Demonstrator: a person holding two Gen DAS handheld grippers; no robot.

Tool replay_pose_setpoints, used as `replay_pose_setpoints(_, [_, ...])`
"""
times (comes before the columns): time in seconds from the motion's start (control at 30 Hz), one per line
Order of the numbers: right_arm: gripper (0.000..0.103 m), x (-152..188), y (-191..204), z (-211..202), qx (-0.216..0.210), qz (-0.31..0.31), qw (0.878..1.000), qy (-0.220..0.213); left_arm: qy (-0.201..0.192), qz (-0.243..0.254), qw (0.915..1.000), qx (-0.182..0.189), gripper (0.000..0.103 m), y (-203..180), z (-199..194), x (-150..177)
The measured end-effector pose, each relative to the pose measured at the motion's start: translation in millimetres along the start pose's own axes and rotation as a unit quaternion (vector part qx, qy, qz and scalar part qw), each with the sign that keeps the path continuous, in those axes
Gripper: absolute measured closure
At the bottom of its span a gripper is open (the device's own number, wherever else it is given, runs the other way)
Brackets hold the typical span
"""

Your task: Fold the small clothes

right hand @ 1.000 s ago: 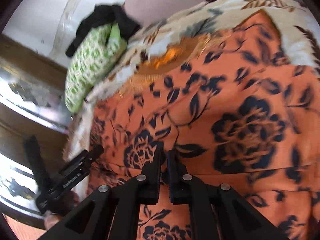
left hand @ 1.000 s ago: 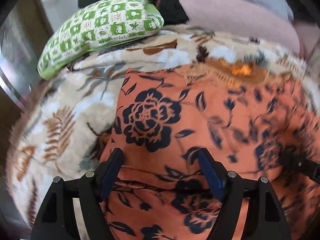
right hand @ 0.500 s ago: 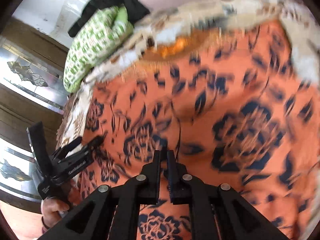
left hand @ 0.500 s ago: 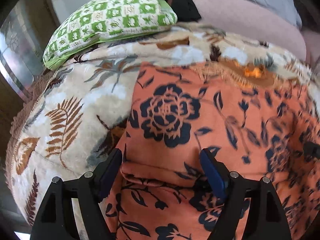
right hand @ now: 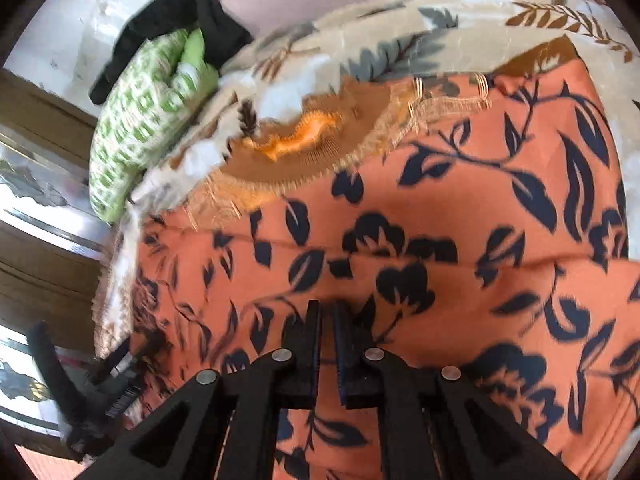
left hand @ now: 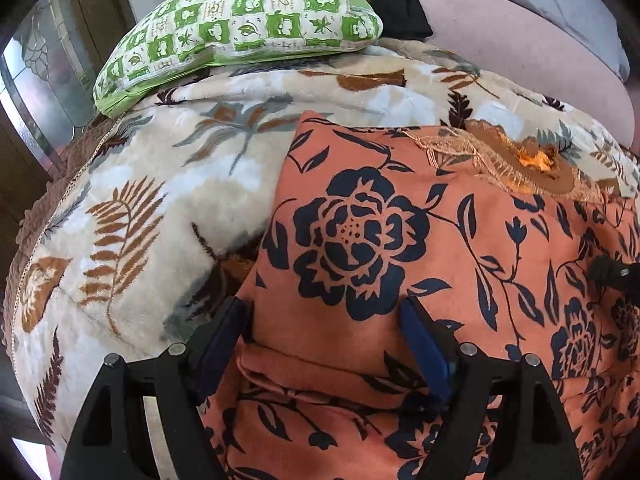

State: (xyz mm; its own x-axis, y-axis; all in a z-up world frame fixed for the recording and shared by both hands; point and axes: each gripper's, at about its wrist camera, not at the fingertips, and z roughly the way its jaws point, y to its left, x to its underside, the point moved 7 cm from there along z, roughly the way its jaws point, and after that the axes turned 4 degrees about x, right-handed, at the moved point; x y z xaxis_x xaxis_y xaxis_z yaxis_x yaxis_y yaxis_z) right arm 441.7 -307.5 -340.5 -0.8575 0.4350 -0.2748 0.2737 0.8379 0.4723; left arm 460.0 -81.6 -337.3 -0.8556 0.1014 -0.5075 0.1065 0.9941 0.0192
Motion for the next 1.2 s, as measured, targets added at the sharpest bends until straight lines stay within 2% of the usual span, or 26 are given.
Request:
replay_pose_setpoints(0.07, [0.094,-5,-6,-17,-0.006,0.010,1.000,-0.017,-0.015,-0.001,0.9999,0.006,0.022,0,-8,-3])
replay_pose_setpoints(0.17, [0.094,-11,-17,-64,-0.006,0.000,0.997,-0.077,-0.032,0.005,0.9994,0.011,0.022,-5,-19,-7])
replay_pose_setpoints(0.23, [0.094,-7,-34,-93,0.000,0.007,0.995,-0.098,-0.032,0.011,0.9993,0.013,0.022,-8,-21,-6])
replay_pose_setpoints(0.3, [0.094,0,-51,-109,0.007,0.026,0.994,-0.104,-0.015,0.023,0.9996,-0.009,0.022,-8,-14,0])
replay_pose_setpoints(0.37, [0.094,10,-73,-119,0.012,0.056,0.993,-0.105,0.007,0.029,0.9991,-0.029,0.021,-5,-2,8])
replay_pose_setpoints(0.43, [0.093,24,-89,-114,0.019,0.079,0.993,-0.090,0.005,0.024,0.9995,-0.021,0.021,-2,2,12])
replay_pose_setpoints(0.5, [0.093,39,-108,-94,0.056,0.106,0.991,-0.051,0.010,0.023,0.9996,-0.016,0.021,-1,-1,13])
replay_pose_setpoints(0.53, [0.093,44,-113,-83,0.061,0.112,0.991,-0.037,0.011,0.023,0.9996,-0.009,0.021,-1,-5,13])
replay_pose_setpoints(0.6, [0.093,46,-112,-88,0.053,0.109,0.991,-0.060,-0.006,0.018,0.9998,0.003,0.021,5,-20,14])
replay_pose_setpoints(0.67, [0.093,48,-104,-102,0.040,0.106,0.992,-0.064,-0.021,0.013,0.9997,0.007,0.021,13,-34,19])
replay_pose_setpoints(0.7, [0.093,50,-95,-118,0.017,0.098,0.991,-0.086,-0.028,0.008,0.9995,0.013,0.021,20,-44,25])
replay_pose_setpoints(0.8, [0.092,68,-79,-162,-0.016,0.074,0.986,-0.145,-0.038,-0.007,0.9989,0.026,0.021,42,-64,40])
replay_pose_setpoints(0.87, [0.077,86,-72,-180,-0.032,0.061,0.985,-0.160,-0.040,-0.026,0.9983,0.031,0.021,62,-78,53])
replay_pose_setpoints(0.9, [0.050,99,-71,-191,-0.038,0.058,0.984,-0.162,-0.042,-0.038,0.9979,0.032,0.021,73,-86,64])
replay_pose_setpoints(0.93, [0.014,111,-71,-200,-0.046,0.060,0.984,-0.163,-0.041,-0.046,0.9976,0.031,0.021,81,-91,75])
replay_pose_setpoints(0.97, [0.009,125,-73,-210,-0.055,0.069,0.982,-0.168,-0.038,-0.052,0.9974,0.032,0.021,86,-94,83])
replay_pose_setpoints(1.03, [0.009,150,-83,-230,-0.062,0.076,0.979,-0.179,-0.020,-0.074,0.9960,0.045,0.021,98,-101,112])
replay_pose_setpoints(1.13, [0.009,180,-98,-241,-0.071,0.093,0.982,-0.151,0.020,-0.100,0.9912,0.085,0.021,103,-107,150])
replay_pose_setpoints(1.2, [0.009,199,-109,-246,-0.065,0.110,0.983,-0.135,0.038,-0.094,0.9895,0.103,0.021,100,-115,173])
